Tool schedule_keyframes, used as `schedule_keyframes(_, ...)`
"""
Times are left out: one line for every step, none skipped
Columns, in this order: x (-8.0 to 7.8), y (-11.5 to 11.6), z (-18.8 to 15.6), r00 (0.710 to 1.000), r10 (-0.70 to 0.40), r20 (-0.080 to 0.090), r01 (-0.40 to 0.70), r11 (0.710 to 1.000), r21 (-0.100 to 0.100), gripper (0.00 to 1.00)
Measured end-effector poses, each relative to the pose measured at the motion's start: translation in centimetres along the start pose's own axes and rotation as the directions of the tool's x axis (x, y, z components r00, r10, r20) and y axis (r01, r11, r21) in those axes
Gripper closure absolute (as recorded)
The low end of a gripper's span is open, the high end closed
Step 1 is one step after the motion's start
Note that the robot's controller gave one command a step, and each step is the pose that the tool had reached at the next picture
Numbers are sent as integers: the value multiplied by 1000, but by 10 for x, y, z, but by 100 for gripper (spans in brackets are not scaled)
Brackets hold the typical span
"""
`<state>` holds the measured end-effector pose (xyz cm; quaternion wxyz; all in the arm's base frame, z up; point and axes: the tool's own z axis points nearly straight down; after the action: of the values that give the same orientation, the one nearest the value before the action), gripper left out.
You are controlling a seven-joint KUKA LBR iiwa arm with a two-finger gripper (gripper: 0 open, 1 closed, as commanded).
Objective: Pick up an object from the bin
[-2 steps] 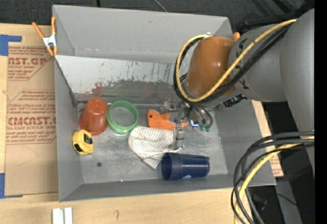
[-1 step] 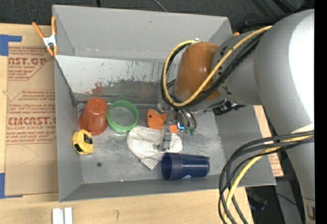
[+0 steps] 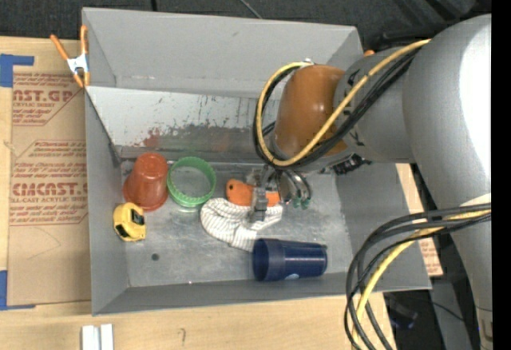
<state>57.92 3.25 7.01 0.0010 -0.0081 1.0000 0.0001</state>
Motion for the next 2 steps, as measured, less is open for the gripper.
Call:
schedule_keyframes(0,0,0,1000,0,0,0,1000,0,100)
schedule_keyframes(2,0,-4,1000,0,-6,0,1000,0,100)
